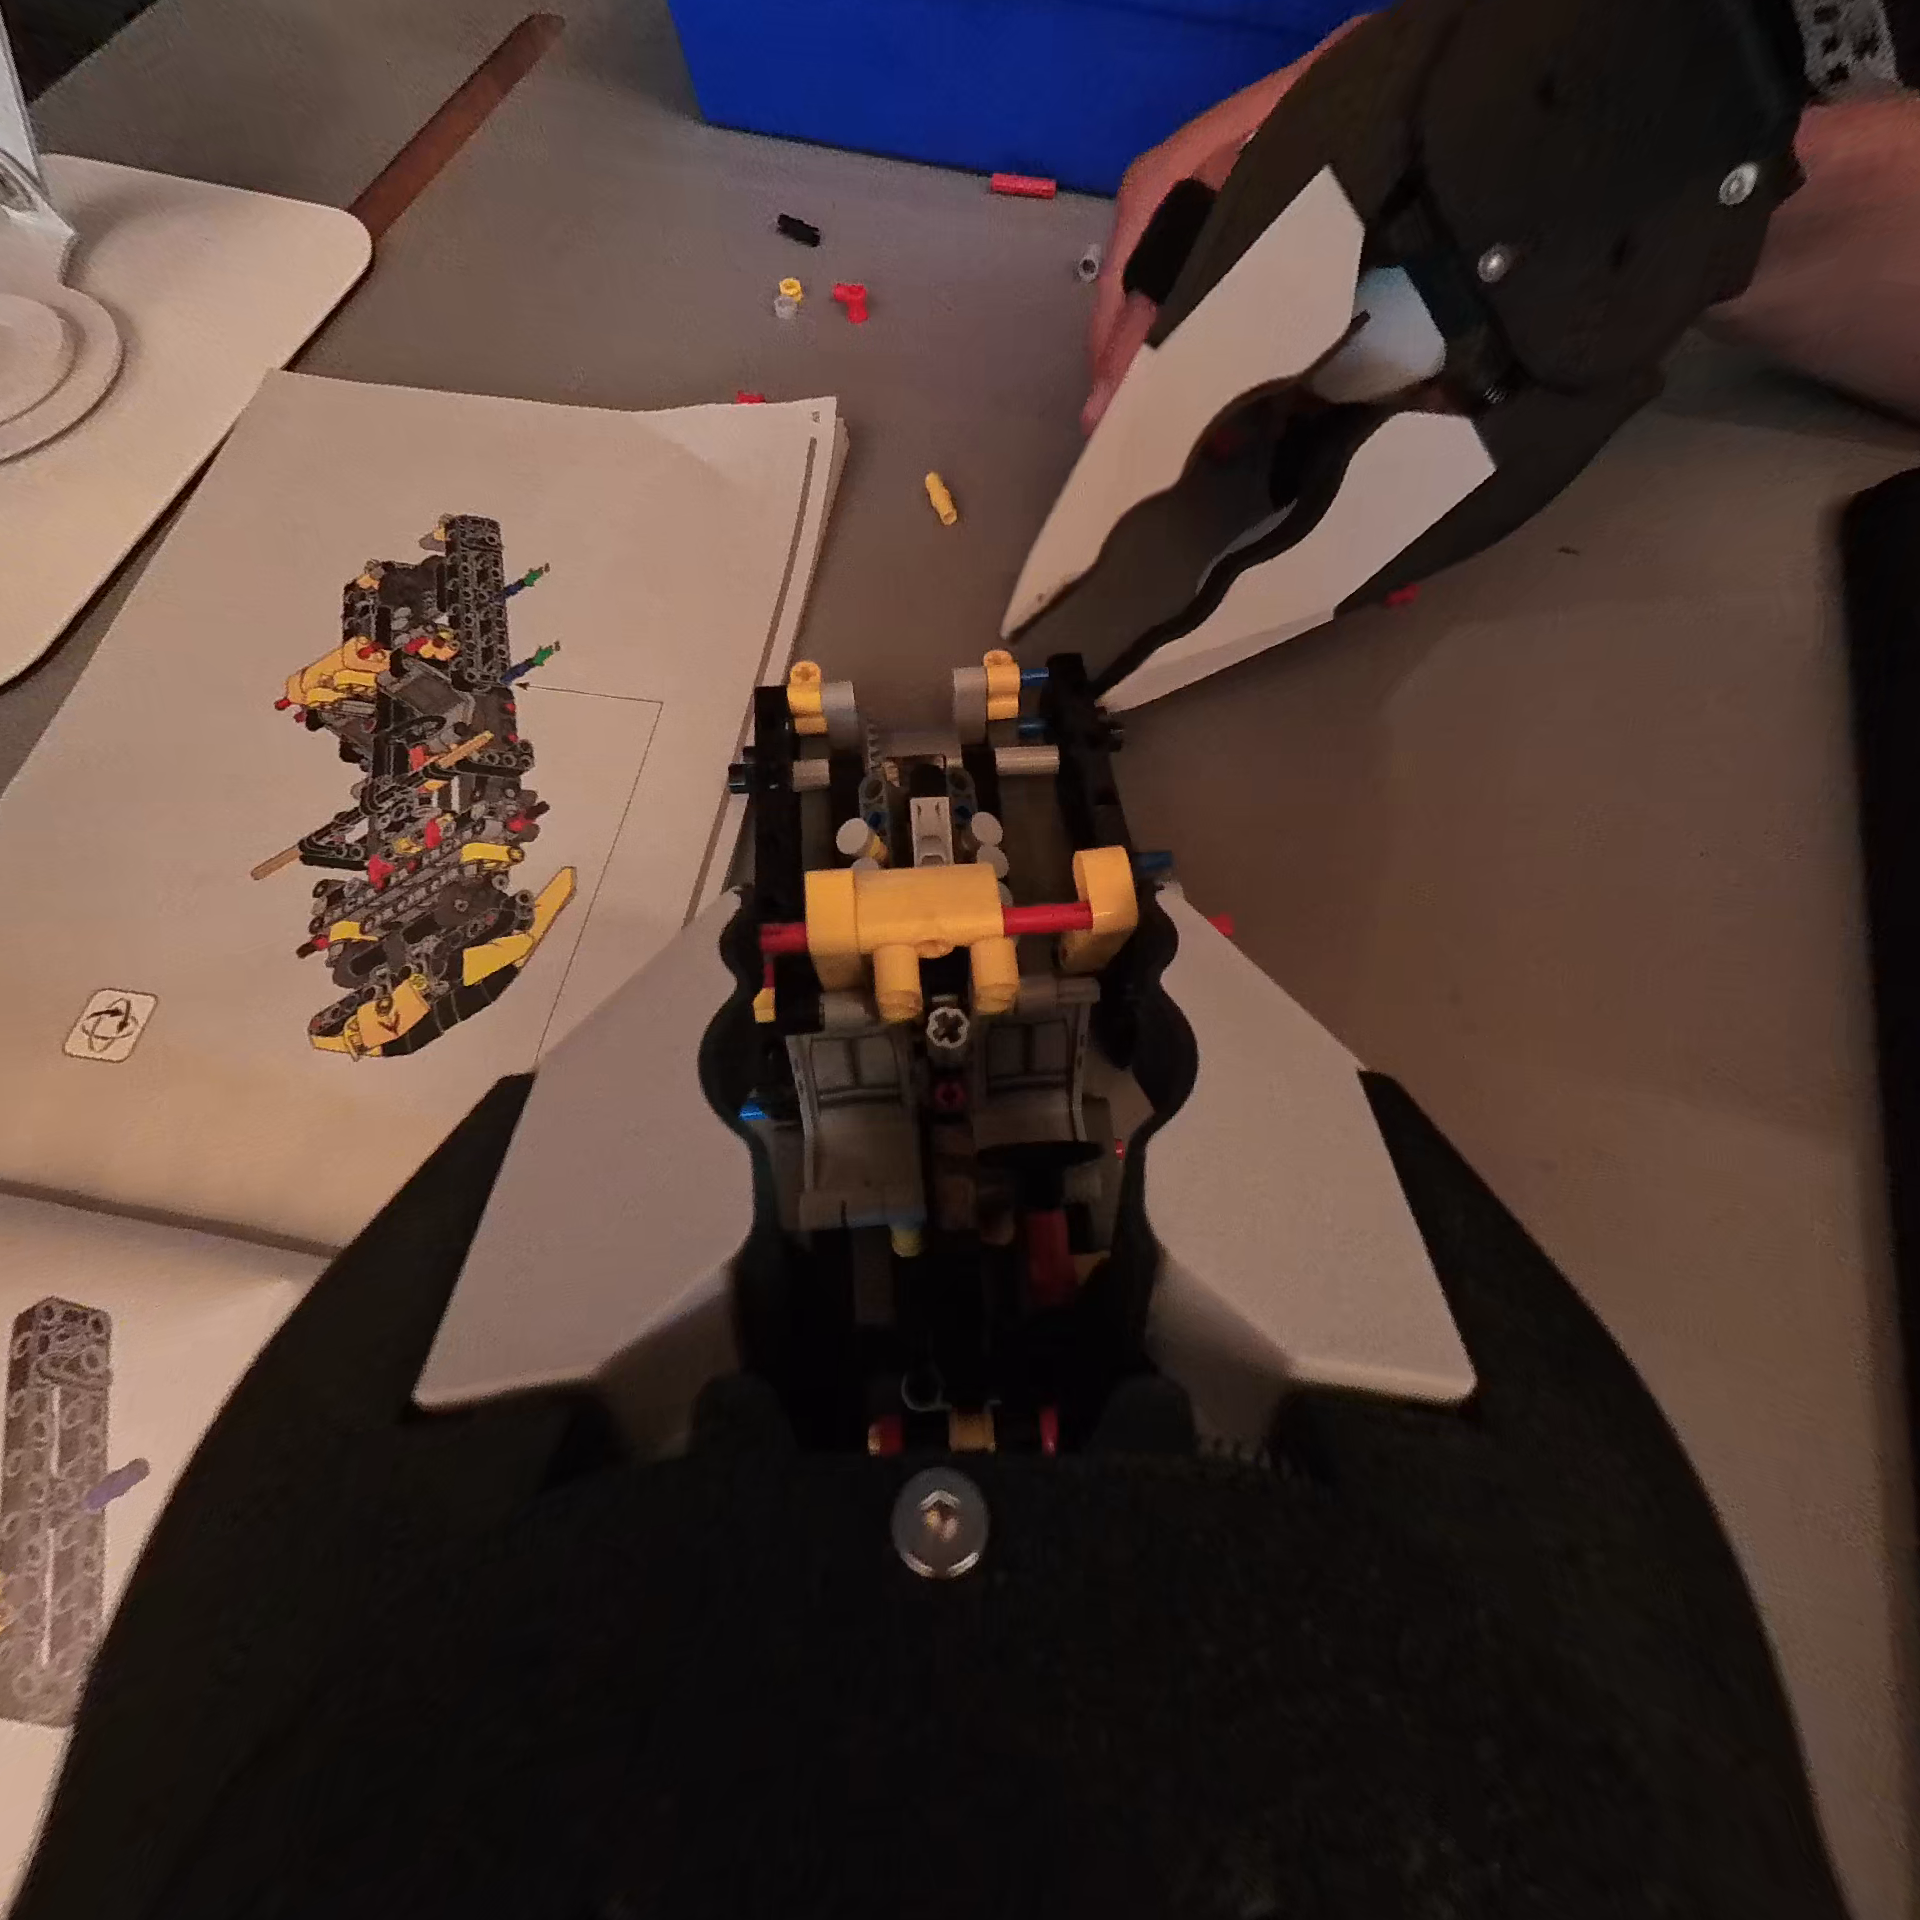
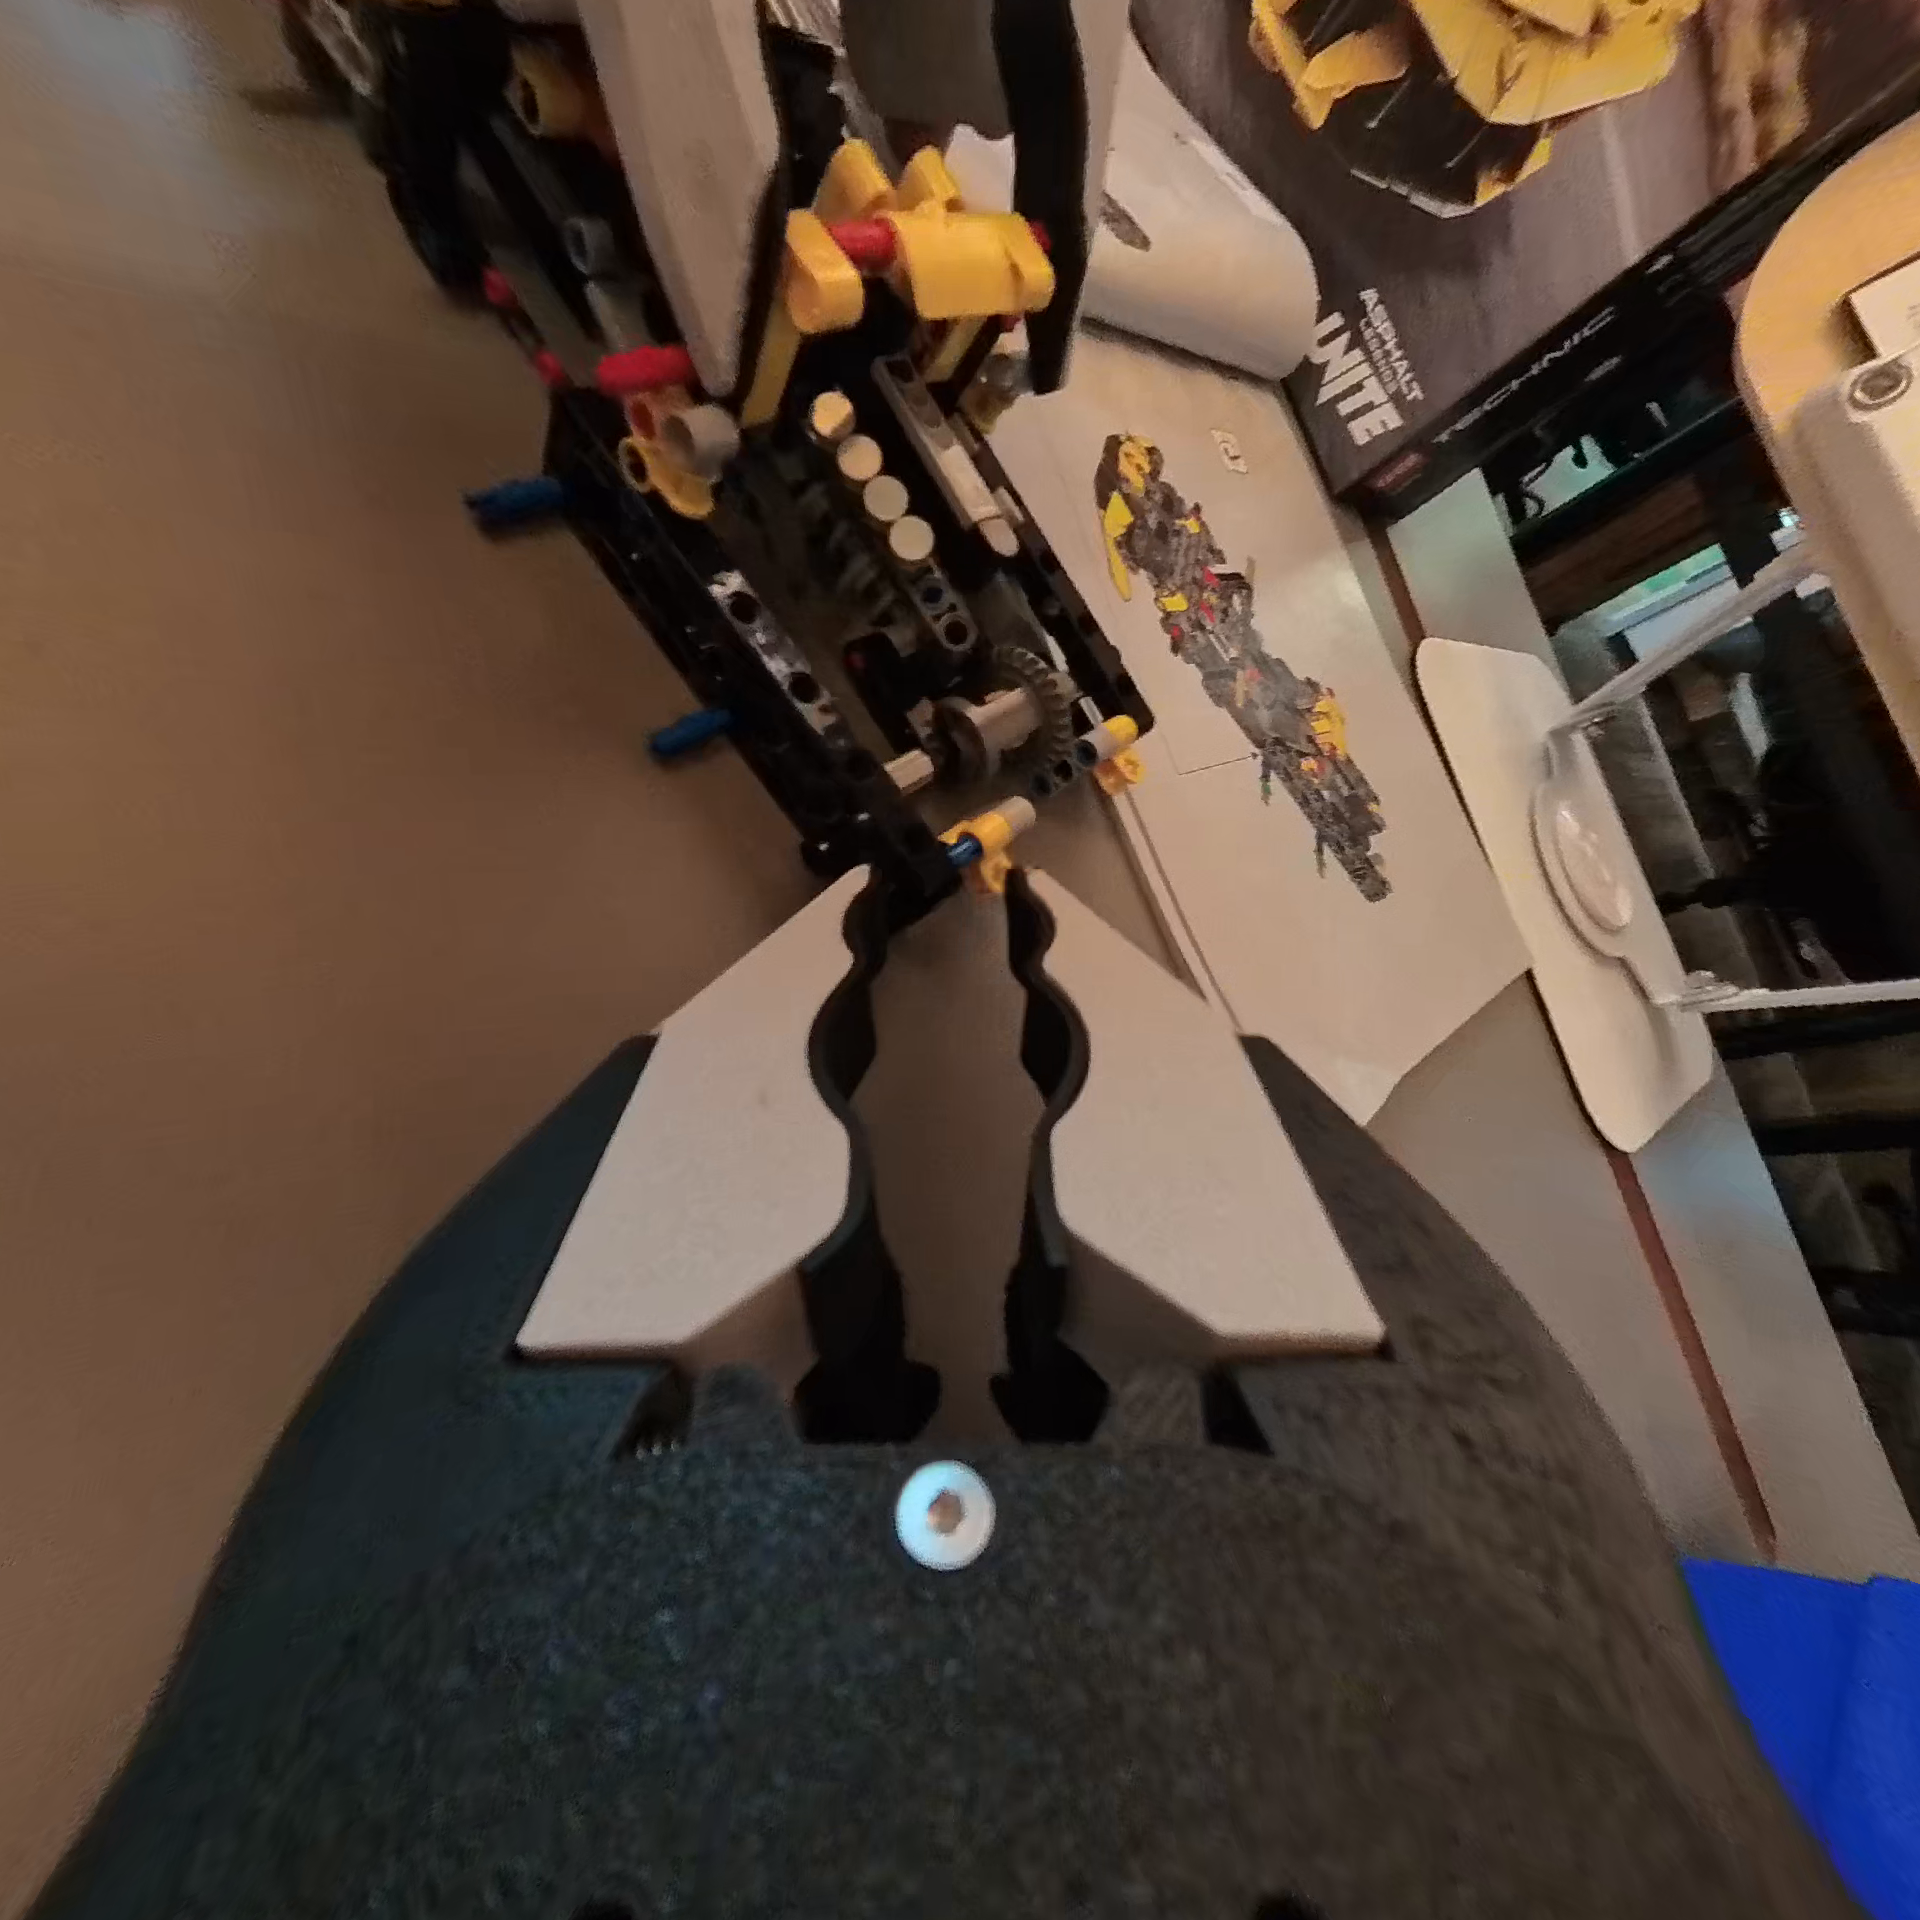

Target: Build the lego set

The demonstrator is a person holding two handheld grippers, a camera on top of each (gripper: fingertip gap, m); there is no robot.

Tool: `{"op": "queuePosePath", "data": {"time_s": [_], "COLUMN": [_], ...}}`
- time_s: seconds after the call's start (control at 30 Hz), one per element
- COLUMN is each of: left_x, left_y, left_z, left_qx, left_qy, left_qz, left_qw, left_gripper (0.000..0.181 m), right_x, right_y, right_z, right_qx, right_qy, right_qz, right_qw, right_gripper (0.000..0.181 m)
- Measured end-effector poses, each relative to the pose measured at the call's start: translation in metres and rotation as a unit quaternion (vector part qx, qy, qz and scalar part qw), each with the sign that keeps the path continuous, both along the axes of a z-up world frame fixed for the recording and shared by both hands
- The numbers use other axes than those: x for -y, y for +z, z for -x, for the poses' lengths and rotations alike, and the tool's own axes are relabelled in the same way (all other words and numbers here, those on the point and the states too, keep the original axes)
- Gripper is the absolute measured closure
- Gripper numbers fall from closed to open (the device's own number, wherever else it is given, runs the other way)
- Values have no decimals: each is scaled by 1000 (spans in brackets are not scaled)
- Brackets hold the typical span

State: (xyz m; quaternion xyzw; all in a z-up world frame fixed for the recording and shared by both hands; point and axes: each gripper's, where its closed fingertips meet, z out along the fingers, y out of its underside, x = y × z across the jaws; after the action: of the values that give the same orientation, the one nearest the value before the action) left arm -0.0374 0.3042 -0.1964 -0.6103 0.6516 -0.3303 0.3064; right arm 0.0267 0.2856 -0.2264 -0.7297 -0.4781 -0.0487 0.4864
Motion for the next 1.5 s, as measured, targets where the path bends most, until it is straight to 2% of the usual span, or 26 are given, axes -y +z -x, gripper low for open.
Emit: {"op": "queuePosePath", "data": {"time_s": [0.17, 0.43, 0.53, 0.6, 0.7, 0.83, 0.87, 0.9, 1.03, 1.27, 1.4, 1.5], "left_x": [1, -4, -4, -4, -4, -5, -5, -5, -5, -4, -4, -5], "left_y": [0, 0, -1, 0, -1, -1, -1, -1, -2, -2, -1, 5], "left_z": [0, 2, 2, 2, 2, 2, 2, 2, 2, 1, 1, 7], "left_qx": [0, -1, -3, -1, -2, -4, -4, -5, -5, -6, -4, -5], "left_qy": [-4, 4, 5, 5, 5, 8, 9, 11, 15, 12, 14, 7], "left_qz": [2, 5, 2, 2, 5, -1, -2, -3, -7, -9, -10, -21], "left_qw": [1000, 1000, 1000, 1000, 1000, 1000, 1000, 1000, 1000, 1000, 1000, 1000], "left_gripper": [110, 110, 110, 110, 111, 111, 111, 111, 111, 111, 110, 110], "right_x": [-4, -7, 0, 6, 12, 8, 5, 2, 0, -2, -7, -8], "right_y": [0, 0, -1, 3, 9, 16, 17, 15, -6, -14, -14, -14], "right_z": [1, 2, 2, -1, -6, -1, 0, 2, 1, 11, 9, 11], "right_qx": [-19, -7, -10, -14, -14, -4, -5, -8, 27, 78, 113, 111], "right_qy": [-5, 6, 16, 24, 35, 90, 101, 112, 122, 167, 174, 173], "right_qz": [3, -8, 29, 60, 115, 157, 168, 182, 252, 258, 244, 234], "right_qw": [1000, 1000, 999, 998, 993, 983, 981, 977, 960, 948, 947, 950], "right_gripper": [155, 157, 156, 143, 139, 130, 124, 111, 104, 125, 145, 146]}}
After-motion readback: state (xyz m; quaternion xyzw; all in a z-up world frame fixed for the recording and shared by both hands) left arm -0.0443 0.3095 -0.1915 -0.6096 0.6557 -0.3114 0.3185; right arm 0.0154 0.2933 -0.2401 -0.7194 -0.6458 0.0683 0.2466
